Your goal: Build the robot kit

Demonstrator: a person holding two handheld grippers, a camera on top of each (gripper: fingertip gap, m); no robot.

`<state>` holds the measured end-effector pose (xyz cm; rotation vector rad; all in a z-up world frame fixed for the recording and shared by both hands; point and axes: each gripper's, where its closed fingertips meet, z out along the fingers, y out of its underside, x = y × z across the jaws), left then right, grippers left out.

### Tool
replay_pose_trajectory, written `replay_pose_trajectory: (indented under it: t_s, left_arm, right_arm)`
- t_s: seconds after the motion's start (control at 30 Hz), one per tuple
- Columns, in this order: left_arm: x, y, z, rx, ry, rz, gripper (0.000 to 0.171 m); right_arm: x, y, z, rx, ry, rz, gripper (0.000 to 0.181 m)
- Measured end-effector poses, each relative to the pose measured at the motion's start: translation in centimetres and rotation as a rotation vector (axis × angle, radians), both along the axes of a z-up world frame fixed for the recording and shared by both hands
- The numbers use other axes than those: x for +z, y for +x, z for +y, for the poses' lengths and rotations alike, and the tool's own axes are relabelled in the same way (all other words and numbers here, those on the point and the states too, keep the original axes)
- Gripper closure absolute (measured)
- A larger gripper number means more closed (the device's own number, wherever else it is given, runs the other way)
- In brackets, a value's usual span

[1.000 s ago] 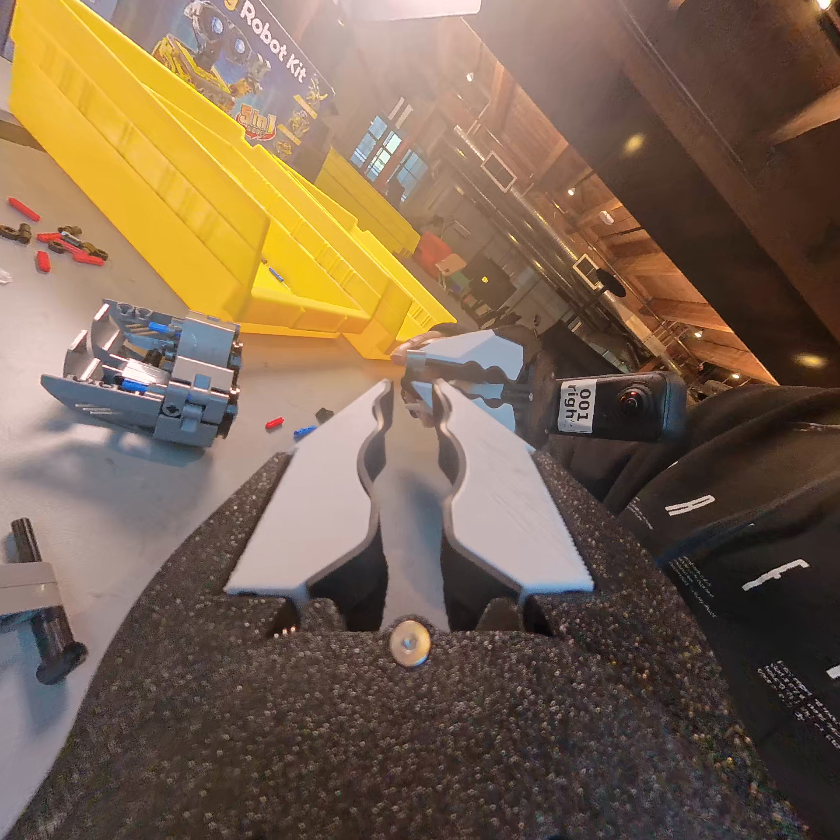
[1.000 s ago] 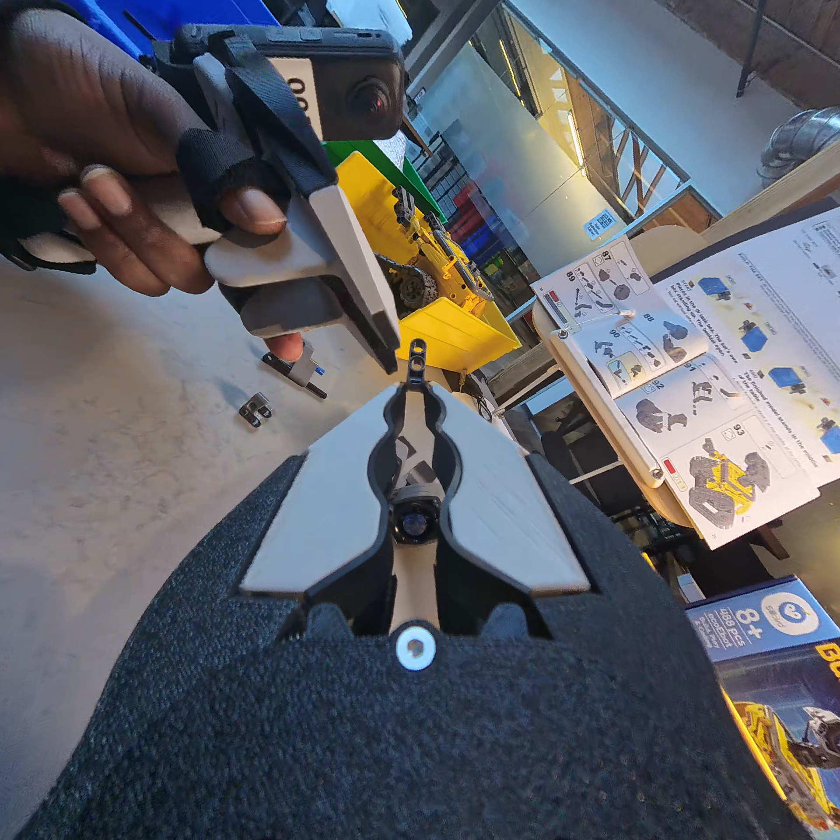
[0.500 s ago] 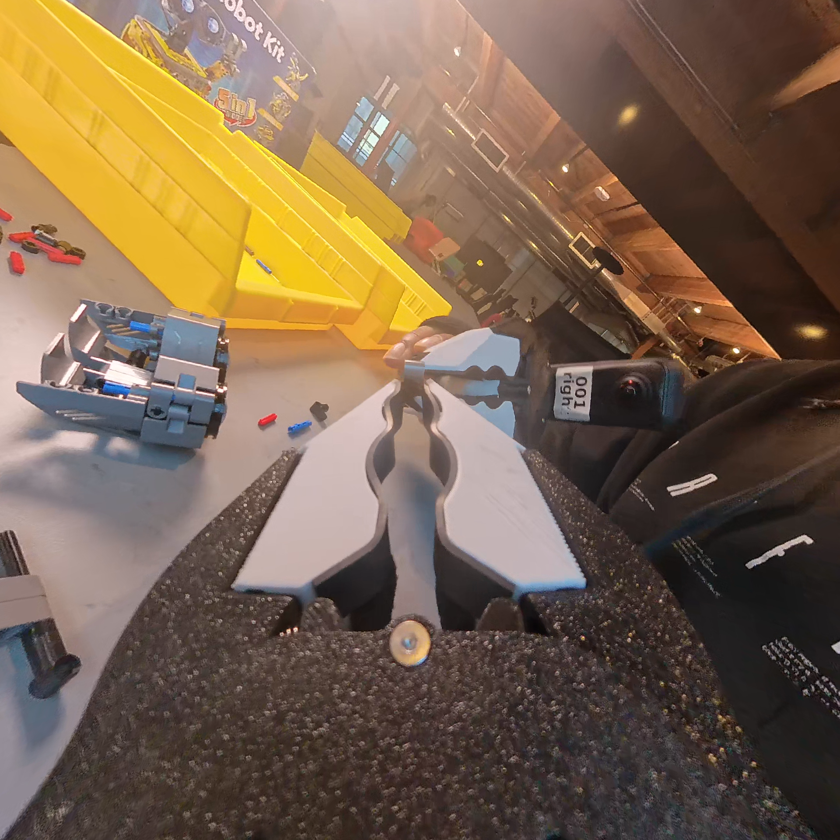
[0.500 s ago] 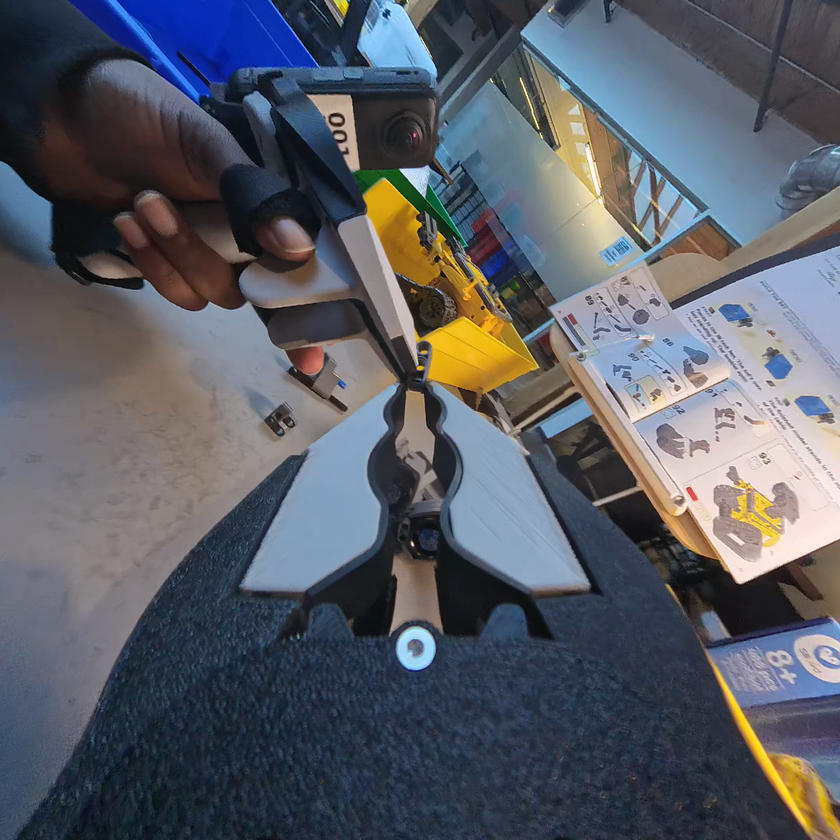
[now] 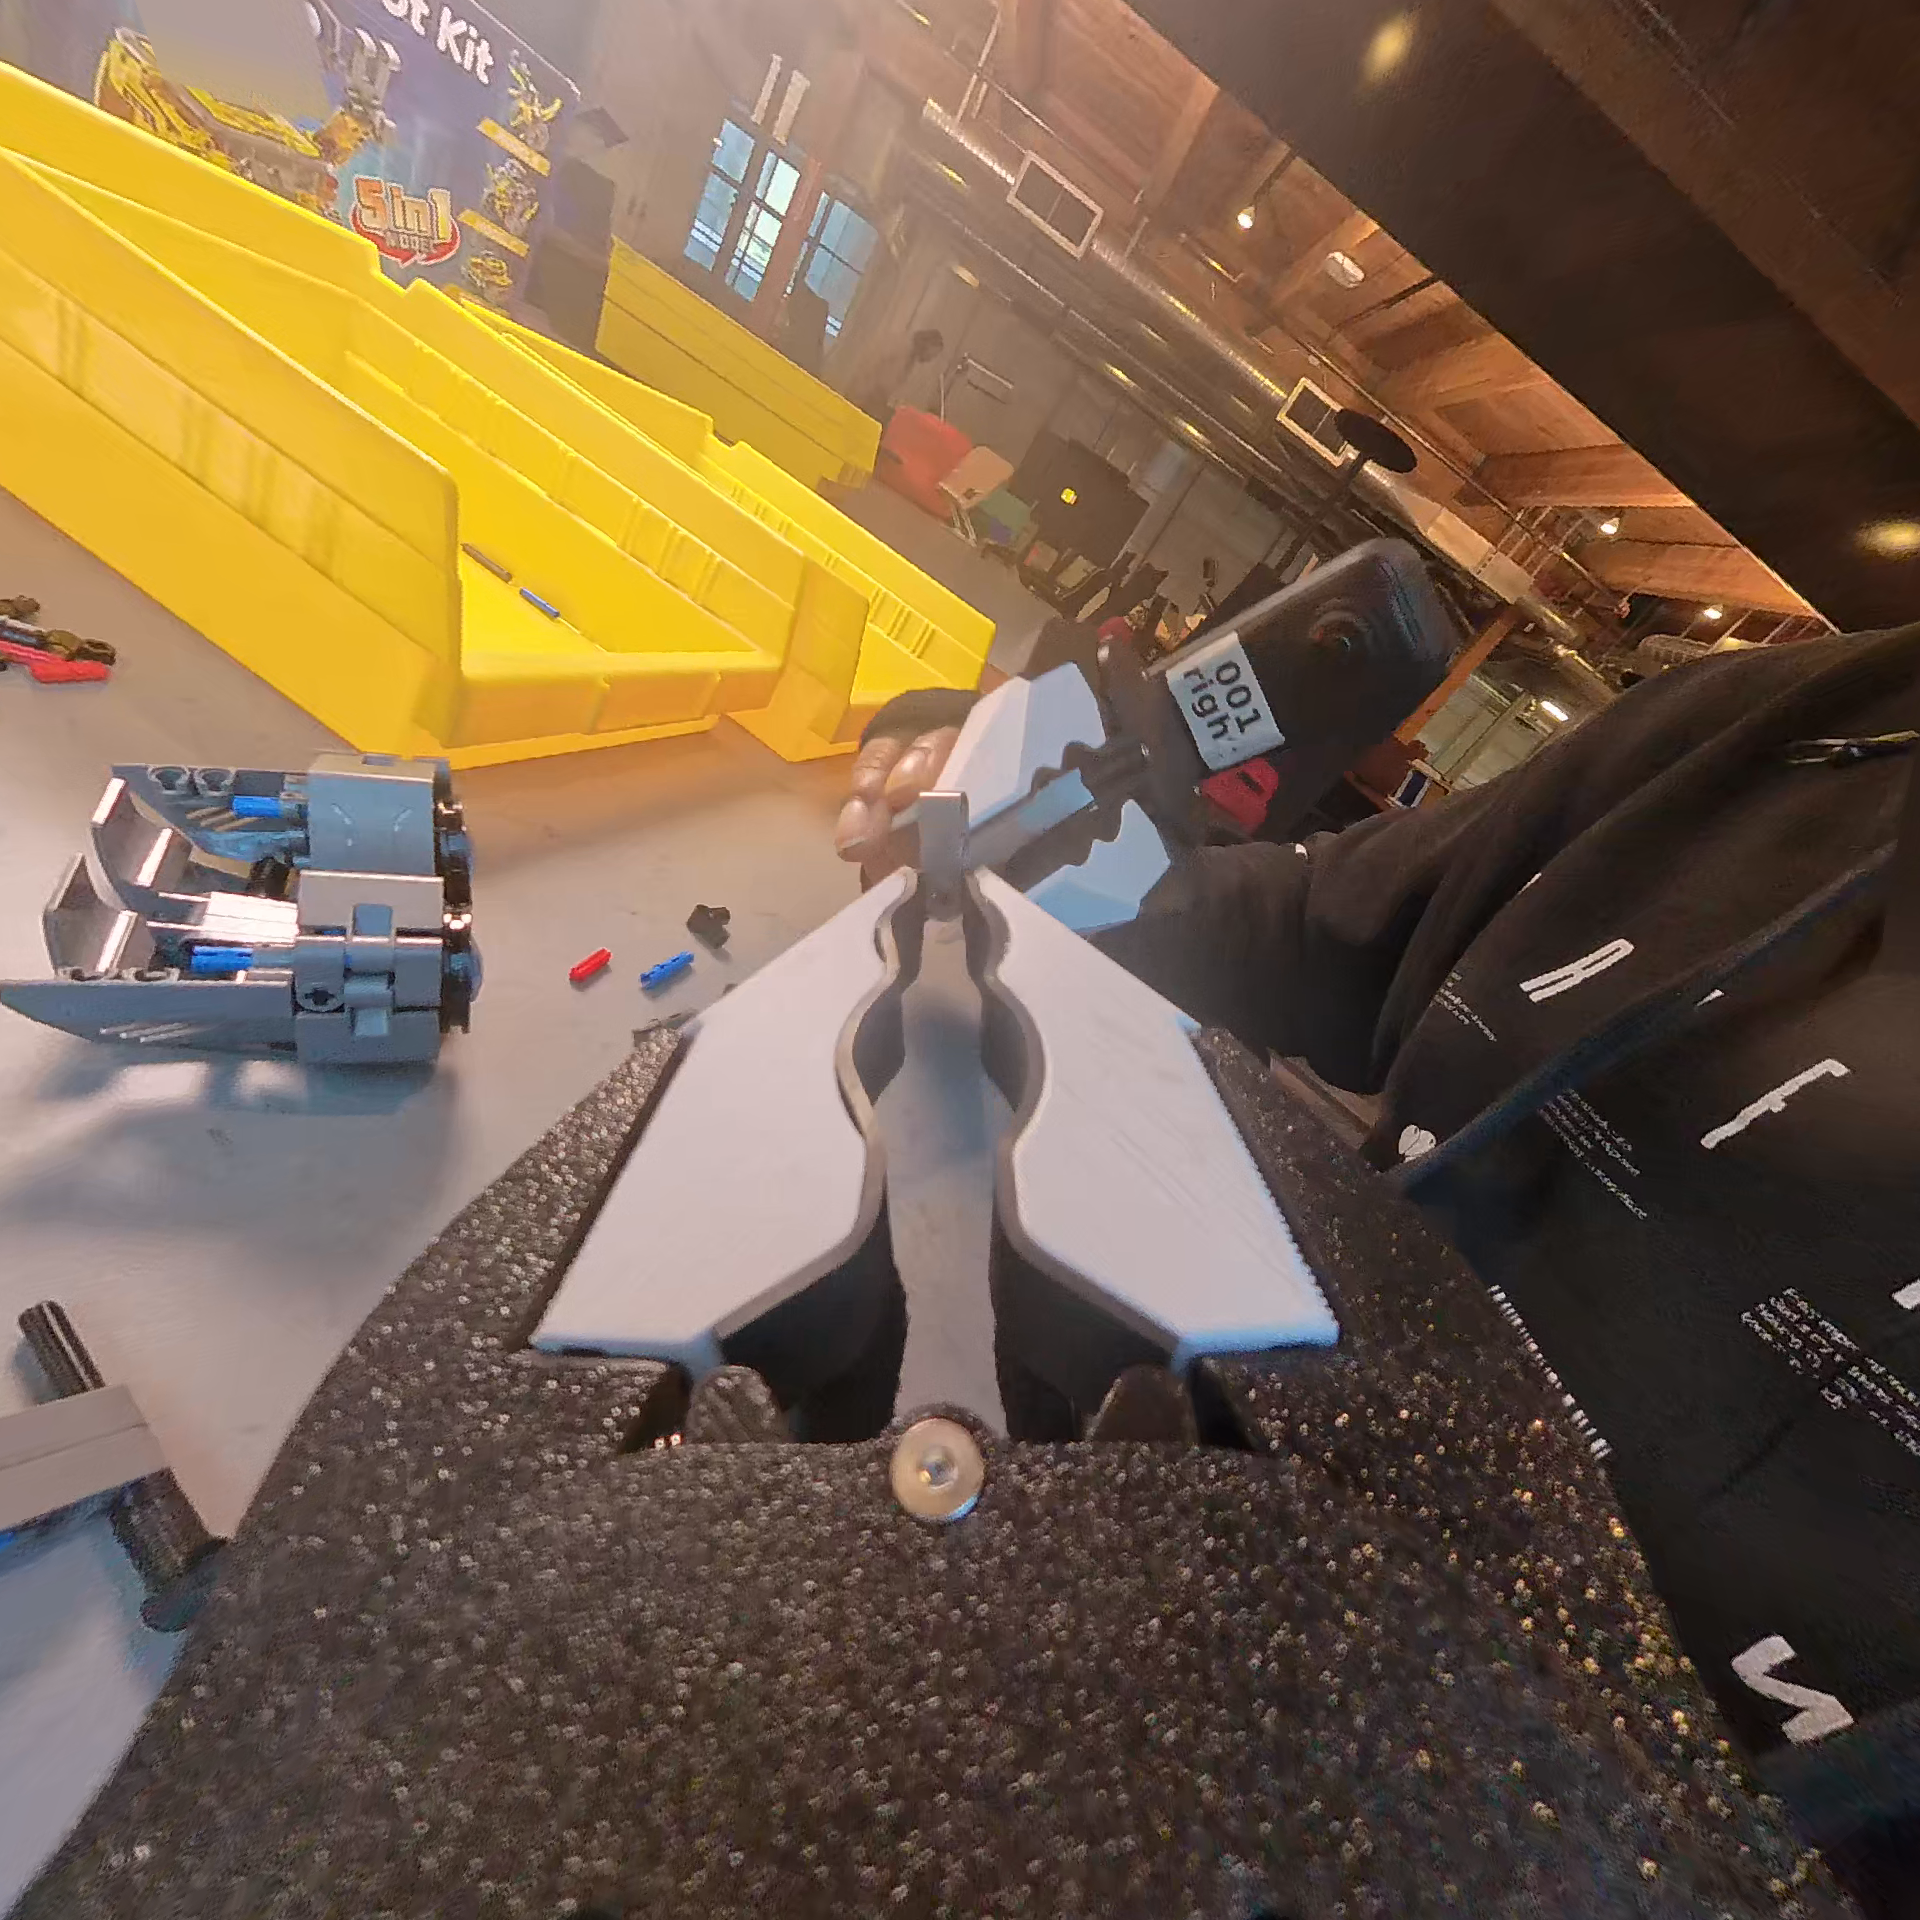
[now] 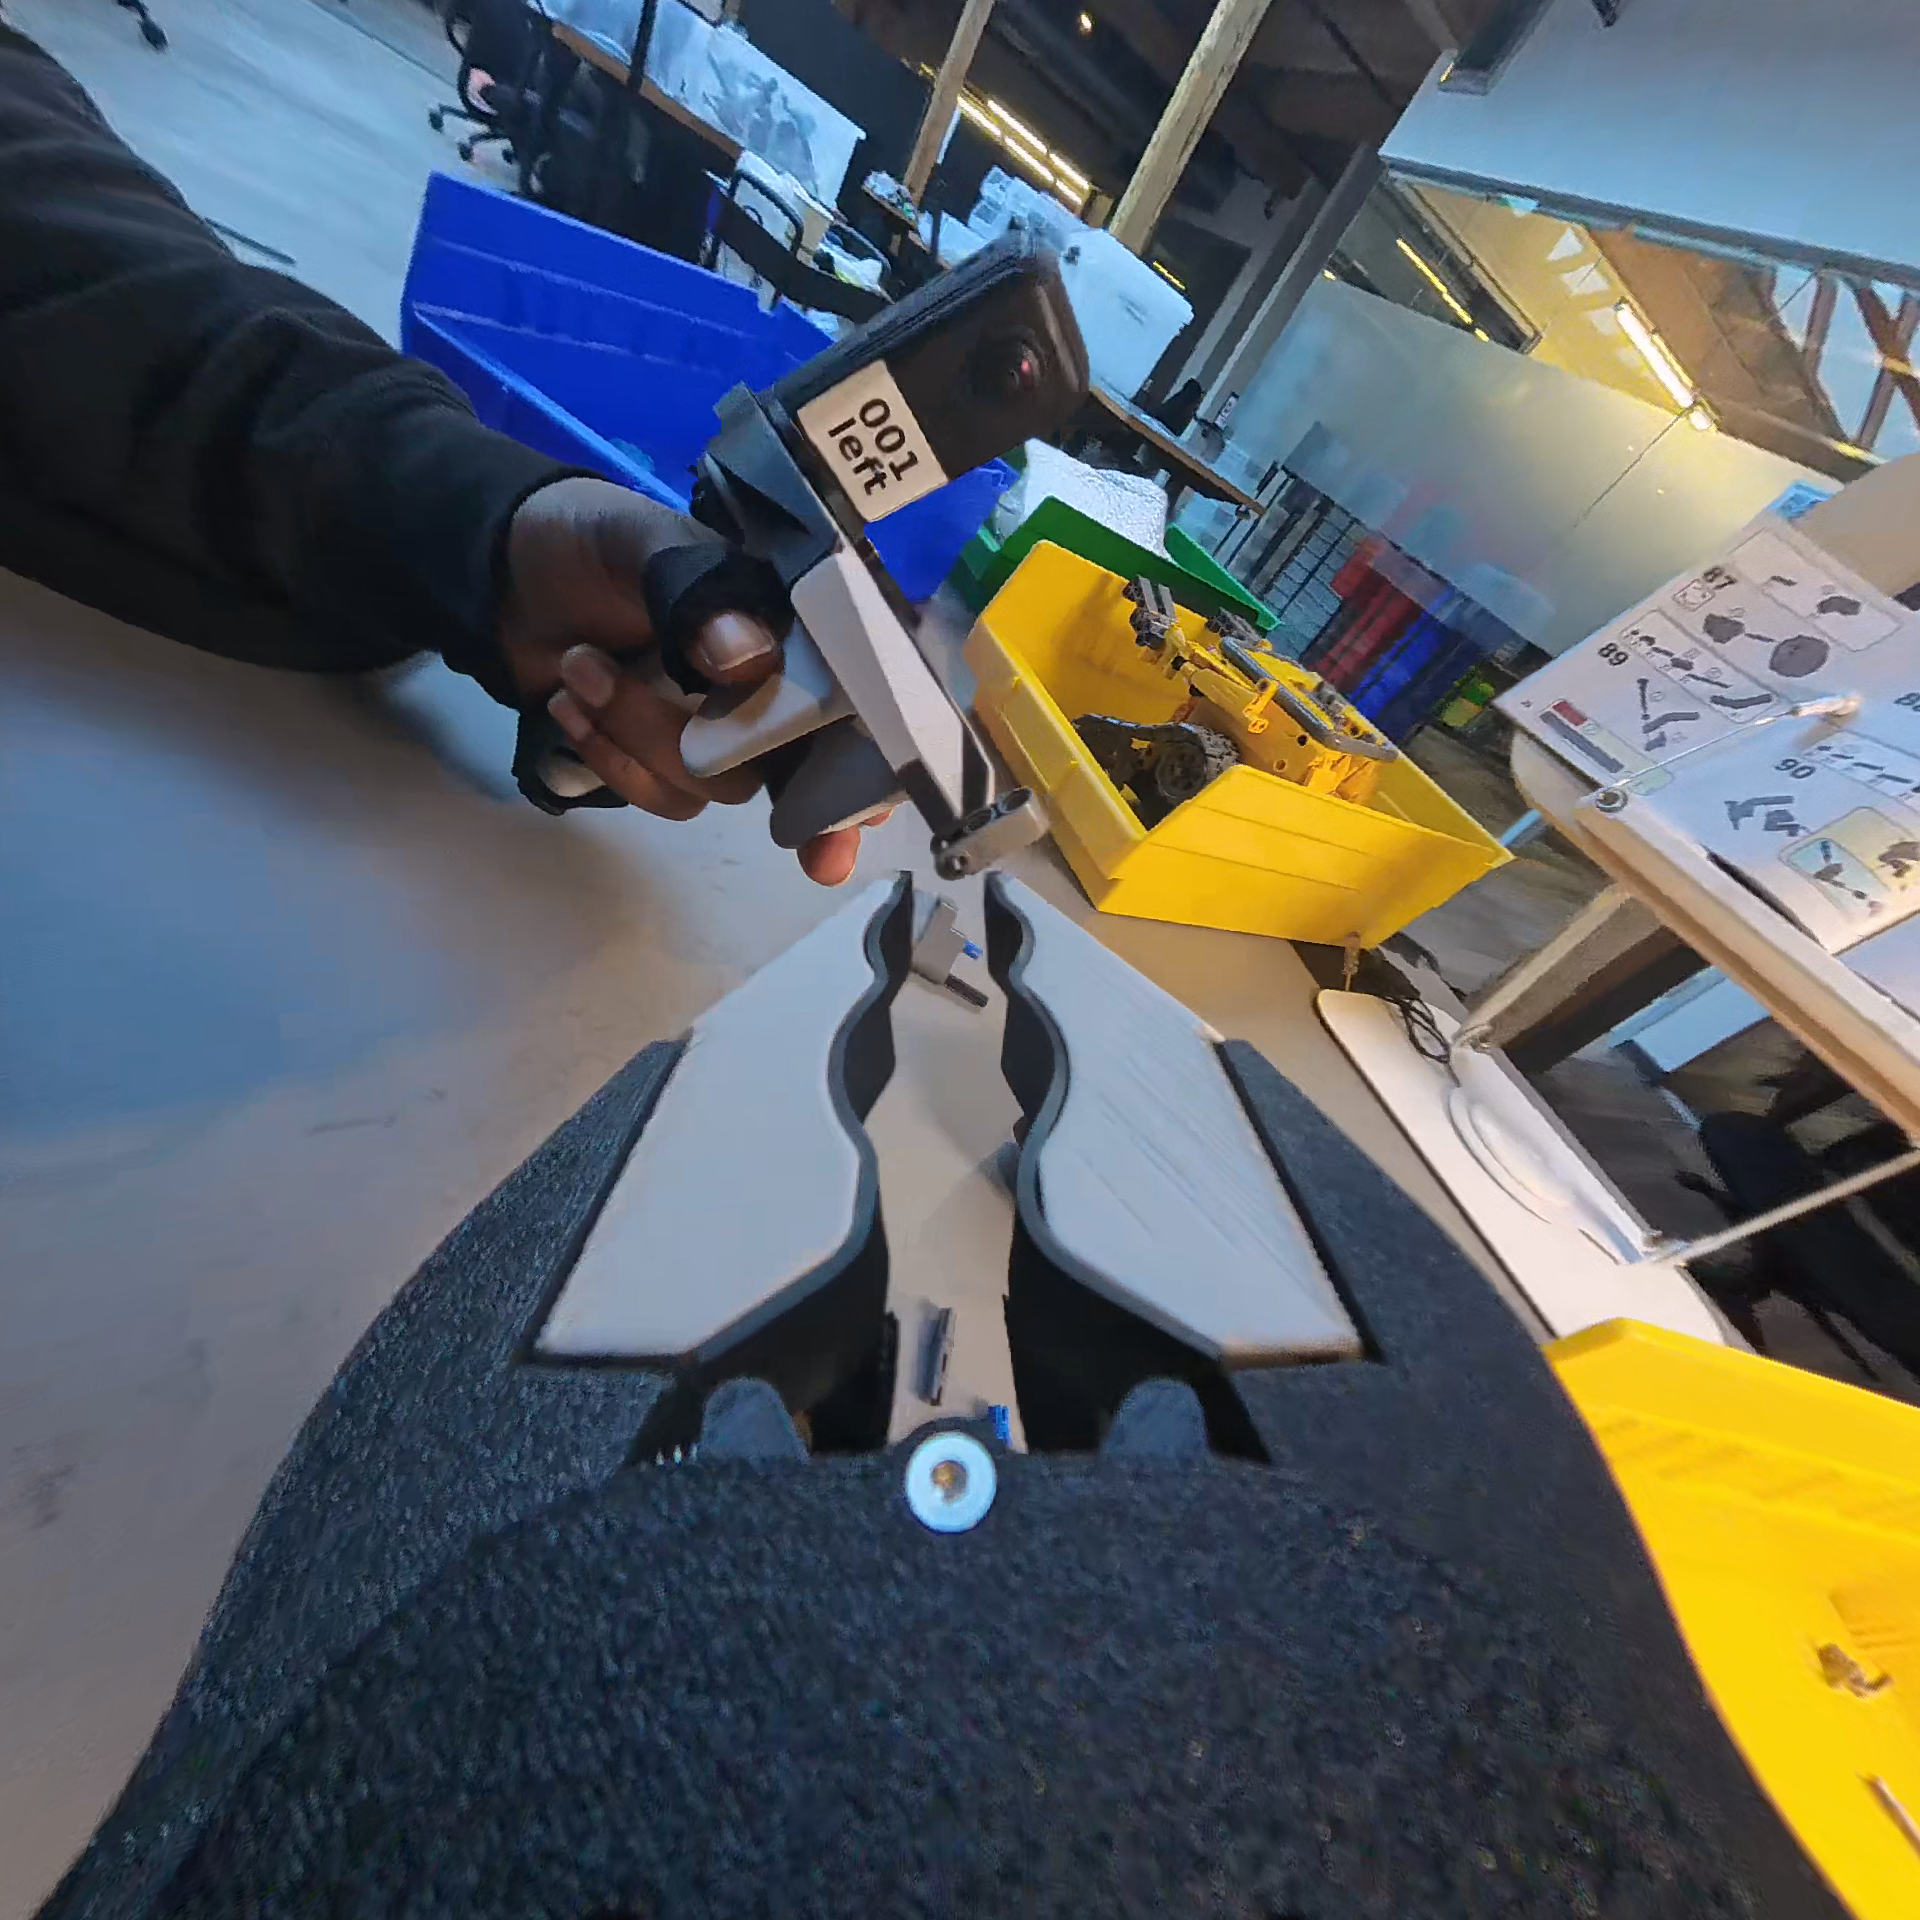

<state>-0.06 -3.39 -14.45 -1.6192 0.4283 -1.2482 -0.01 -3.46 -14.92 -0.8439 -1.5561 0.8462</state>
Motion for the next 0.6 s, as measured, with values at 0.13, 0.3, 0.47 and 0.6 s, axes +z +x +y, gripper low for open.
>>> replay_pose_trajectory:
  t_s: [0.13, 0.3, 0.47, 0.6]
  left_arm:
    - [-0.3, 0.6, -0.4, -0.038, -0.016, 0.011, 0.165]
    - [-1.0, 1.4, -0.8, -0.085, -0.062, 0.007, 0.165]
    - [-1.3, 1.8, -0.9, -0.108, -0.102, -0.011, 0.165]
    - [-0.7, 1.8, -1.1, -0.168, -0.18, -0.146, 0.152]
  right_arm:
    - [0.4, 0.4, -0.2, 0.052, -0.075, -0.018, 0.151]
    - [-0.6, 0.1, -0.5, 0.019, 0.125, -0.042, 0.144]
    - [-0.9, 0.1, -0.4, 0.008, 0.176, -0.054, 0.159]
    - [-0.4, 0.0, -0.9, 0.025, 0.147, -0.026, 0.159]
